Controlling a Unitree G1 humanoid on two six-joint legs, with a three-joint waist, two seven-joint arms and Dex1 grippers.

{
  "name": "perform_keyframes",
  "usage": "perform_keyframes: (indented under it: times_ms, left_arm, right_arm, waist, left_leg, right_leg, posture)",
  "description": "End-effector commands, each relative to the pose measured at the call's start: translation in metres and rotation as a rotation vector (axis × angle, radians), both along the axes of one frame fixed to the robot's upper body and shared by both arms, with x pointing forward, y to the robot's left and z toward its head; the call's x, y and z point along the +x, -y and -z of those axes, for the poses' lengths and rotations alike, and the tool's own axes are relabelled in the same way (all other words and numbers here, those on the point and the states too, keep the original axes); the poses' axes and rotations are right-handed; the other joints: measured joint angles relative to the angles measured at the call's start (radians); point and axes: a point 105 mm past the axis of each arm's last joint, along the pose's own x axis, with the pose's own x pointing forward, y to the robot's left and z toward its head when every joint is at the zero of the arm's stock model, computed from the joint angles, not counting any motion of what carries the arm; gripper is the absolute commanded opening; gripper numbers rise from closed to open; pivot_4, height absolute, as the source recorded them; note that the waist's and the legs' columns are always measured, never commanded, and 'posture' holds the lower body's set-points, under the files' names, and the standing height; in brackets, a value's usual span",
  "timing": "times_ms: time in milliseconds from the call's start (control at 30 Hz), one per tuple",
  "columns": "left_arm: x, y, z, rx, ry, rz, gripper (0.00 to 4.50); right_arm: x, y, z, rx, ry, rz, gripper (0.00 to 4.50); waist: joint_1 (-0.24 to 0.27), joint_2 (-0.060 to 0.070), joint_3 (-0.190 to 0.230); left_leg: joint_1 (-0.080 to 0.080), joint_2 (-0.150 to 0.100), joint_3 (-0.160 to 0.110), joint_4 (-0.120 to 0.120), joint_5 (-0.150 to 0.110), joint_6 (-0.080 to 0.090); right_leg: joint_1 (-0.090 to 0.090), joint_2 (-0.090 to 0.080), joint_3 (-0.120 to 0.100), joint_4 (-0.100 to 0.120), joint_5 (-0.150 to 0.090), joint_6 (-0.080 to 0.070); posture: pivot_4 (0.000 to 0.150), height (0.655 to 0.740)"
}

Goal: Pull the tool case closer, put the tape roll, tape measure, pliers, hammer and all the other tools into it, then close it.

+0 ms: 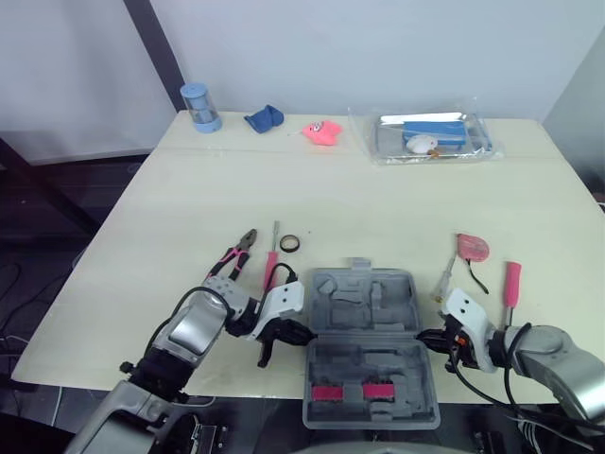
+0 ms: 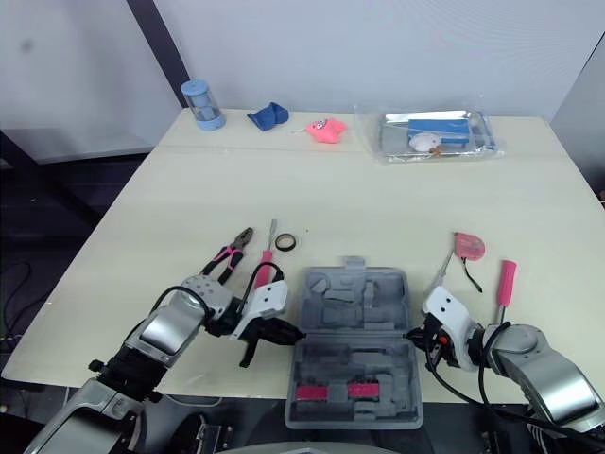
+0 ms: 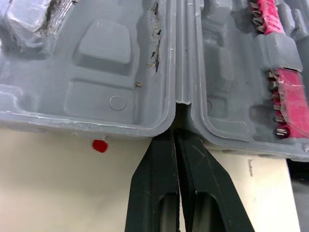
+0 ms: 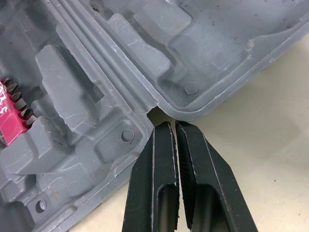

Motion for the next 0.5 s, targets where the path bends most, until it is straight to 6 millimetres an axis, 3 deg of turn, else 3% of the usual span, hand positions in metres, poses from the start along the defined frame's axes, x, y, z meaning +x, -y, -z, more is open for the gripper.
perform_keyframes:
  times_ms: [33, 500]
  left_arm:
    - [-0.019, 0.002, 0.016, 0.034, -0.088, 0.055, 0.16]
    - [-0.009, 0.0, 0.016, 0.029, -0.055, 0.002, 0.16]
  right_arm:
    - [-0.007, -0.007, -0.009, 0.024, 0.002, -0.05, 0.17]
    - [-0.006, -0.003, -0.007, 0.008, 0.009, -0.04, 0.17]
  waist:
    - [0.001, 0.0, 0.0]
    - [0.001, 0.0, 0.0]
  left_leg:
    - [0.0, 0.0, 0.0, 0.0, 0.0, 0.0]
    - [0.0, 0.0, 0.0, 0.0, 0.0, 0.0]
  right_leg:
    - [0.0, 0.0, 0.0, 0.0, 0.0, 0.0]
    - [0.0, 0.0, 0.0, 0.0, 0.0, 0.0]
  posture:
    - [0.15, 0.74]
    - [0.15, 0.74]
